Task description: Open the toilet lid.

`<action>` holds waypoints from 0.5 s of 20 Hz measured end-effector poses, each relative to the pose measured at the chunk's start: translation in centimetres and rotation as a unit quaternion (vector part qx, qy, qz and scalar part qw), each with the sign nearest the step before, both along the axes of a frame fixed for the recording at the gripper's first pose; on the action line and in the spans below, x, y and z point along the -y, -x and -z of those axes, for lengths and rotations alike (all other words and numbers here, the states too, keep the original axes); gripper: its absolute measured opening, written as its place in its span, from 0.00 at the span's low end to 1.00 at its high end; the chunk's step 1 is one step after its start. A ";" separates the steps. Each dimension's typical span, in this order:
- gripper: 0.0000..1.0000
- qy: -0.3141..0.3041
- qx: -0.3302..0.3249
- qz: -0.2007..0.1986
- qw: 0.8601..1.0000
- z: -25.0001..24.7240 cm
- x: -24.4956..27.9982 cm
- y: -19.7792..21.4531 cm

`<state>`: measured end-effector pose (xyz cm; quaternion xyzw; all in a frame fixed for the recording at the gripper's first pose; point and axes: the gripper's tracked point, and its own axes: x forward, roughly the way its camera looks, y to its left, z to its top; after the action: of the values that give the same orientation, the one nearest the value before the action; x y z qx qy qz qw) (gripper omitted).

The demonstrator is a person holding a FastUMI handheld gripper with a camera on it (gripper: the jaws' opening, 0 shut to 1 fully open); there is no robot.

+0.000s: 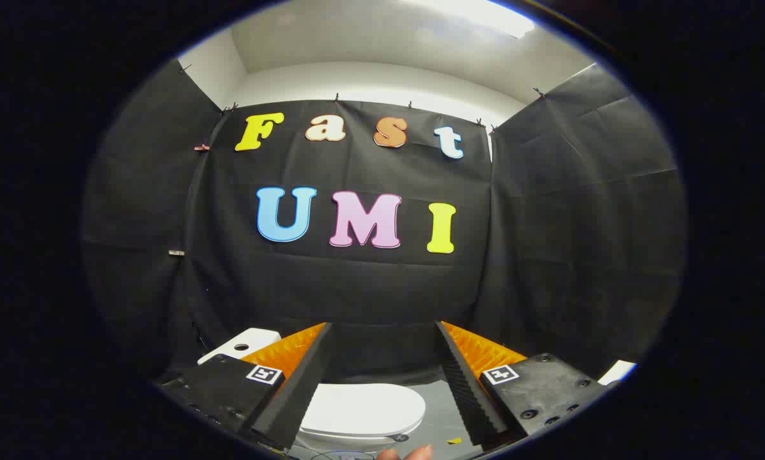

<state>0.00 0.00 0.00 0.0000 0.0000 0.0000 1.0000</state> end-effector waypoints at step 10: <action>0.98 -0.002 -0.012 0.015 1.000 0.8 1.5 -0.2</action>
<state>0.18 -1.53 -0.78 0.0024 0.0124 -0.0155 0.9998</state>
